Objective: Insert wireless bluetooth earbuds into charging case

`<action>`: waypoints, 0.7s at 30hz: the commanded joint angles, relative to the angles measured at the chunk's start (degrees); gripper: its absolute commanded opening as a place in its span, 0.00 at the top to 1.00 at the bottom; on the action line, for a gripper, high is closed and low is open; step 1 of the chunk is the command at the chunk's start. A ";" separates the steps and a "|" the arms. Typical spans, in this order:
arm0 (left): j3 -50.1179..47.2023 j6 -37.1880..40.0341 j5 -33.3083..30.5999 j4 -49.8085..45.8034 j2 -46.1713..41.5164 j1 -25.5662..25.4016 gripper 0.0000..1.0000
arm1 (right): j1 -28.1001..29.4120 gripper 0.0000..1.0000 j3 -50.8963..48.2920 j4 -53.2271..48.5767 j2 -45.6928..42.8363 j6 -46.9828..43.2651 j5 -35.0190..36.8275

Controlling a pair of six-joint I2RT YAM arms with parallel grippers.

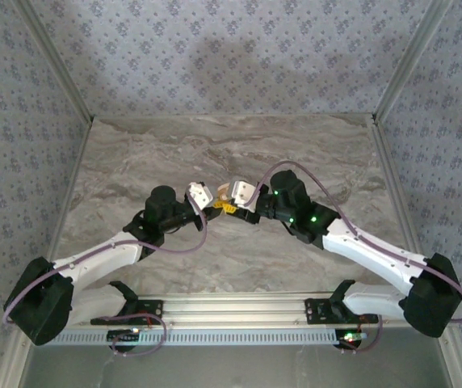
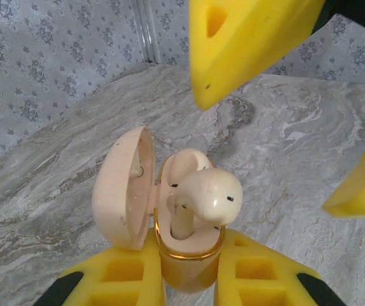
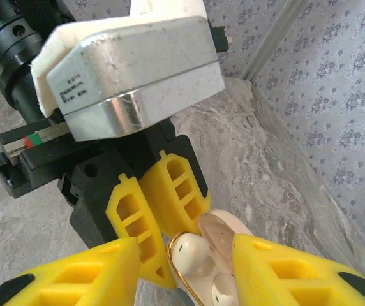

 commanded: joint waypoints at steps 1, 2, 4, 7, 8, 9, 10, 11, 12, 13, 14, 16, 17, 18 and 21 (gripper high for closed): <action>0.82 0.34 0.71 0.99 -1.62 -0.28 0.89 | 0.25 0.57 -0.24 2.57 0.99 0.01 -0.86; 0.81 0.34 0.66 0.99 -1.72 -0.24 0.89 | 0.25 0.57 -0.23 2.61 1.16 0.07 -0.96; 0.85 0.25 0.72 1.02 -1.79 -0.24 0.89 | 0.25 0.58 -0.11 2.59 1.44 -0.06 -0.94; 0.90 0.16 1.02 1.08 -1.88 -0.28 0.89 | 0.24 0.59 -0.23 2.47 1.71 -0.08 -0.48; 0.90 0.13 1.14 1.08 -1.88 -0.32 0.89 | 0.21 0.60 -0.19 2.48 1.77 -0.01 -0.48; 0.91 0.08 1.21 1.08 -1.88 -0.32 0.89 | 0.21 0.61 -0.17 2.43 1.80 -0.07 -0.39; 0.92 0.09 1.25 1.11 -1.99 -0.25 0.89 | 0.21 0.62 -0.24 2.41 1.91 -0.02 -0.22; 0.97 0.01 1.38 1.13 -1.97 -0.24 0.89 | 0.25 0.63 -0.15 2.17 1.87 -0.03 -0.21; 0.90 -0.02 1.50 1.08 -1.97 -0.27 0.89 | 0.25 0.64 0.06 1.71 2.05 -0.08 -0.25; 0.94 0.01 1.66 1.08 -1.97 -0.28 0.89 | 0.25 0.65 0.34 1.30 2.15 -0.06 -0.27; 0.90 -0.01 1.73 1.08 -1.97 -0.31 0.89 | 0.21 0.66 0.47 0.93 2.30 -0.14 -0.22; 0.92 -0.02 1.93 1.19 -1.97 -0.25 0.89 | 0.23 0.67 0.63 0.52 2.50 -0.24 0.00; 0.92 -0.01 2.01 1.16 -1.97 -0.31 0.89 | 0.25 0.67 0.70 0.53 2.58 -0.21 0.12; 1.03 -0.08 2.12 1.23 -2.04 -0.29 0.89 | 0.21 0.67 0.72 0.38 2.66 -0.22 0.29; 0.99 -0.17 2.39 1.21 -2.13 -0.30 0.89 | 0.18 0.68 0.94 0.20 2.94 -0.17 0.57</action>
